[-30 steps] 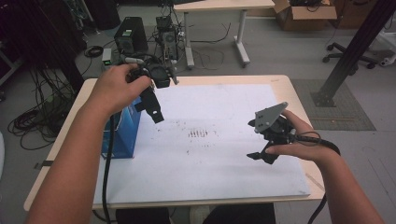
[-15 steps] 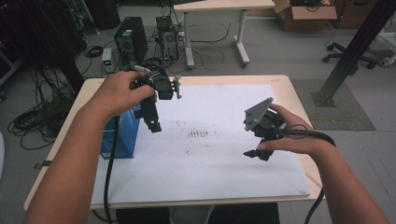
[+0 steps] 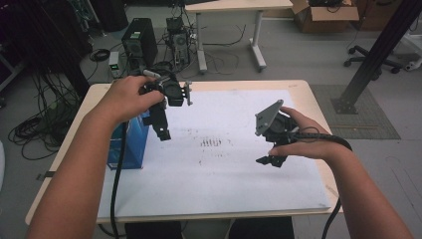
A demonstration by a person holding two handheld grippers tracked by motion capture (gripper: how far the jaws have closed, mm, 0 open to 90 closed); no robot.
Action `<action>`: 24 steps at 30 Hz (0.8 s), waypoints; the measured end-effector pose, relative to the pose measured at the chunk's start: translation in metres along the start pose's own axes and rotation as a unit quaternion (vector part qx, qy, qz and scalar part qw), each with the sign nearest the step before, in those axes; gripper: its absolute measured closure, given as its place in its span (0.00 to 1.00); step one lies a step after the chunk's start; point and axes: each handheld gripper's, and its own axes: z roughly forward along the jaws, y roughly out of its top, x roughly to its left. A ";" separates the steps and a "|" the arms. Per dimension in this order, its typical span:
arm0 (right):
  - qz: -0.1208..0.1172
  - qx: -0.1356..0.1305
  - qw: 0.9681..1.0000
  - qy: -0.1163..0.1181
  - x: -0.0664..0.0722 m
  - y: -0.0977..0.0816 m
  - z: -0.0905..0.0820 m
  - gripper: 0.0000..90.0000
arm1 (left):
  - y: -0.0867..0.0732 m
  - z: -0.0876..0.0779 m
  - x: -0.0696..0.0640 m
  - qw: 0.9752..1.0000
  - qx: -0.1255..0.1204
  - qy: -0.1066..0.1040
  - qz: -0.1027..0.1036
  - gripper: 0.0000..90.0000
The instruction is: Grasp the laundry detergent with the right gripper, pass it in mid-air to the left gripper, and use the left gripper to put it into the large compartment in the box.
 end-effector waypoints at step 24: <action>-0.001 -0.003 1.000 -0.001 -0.001 0.002 0.001 0.03 | -0.003 0.004 -0.001 1.000 -0.006 -0.010 0.001 0.05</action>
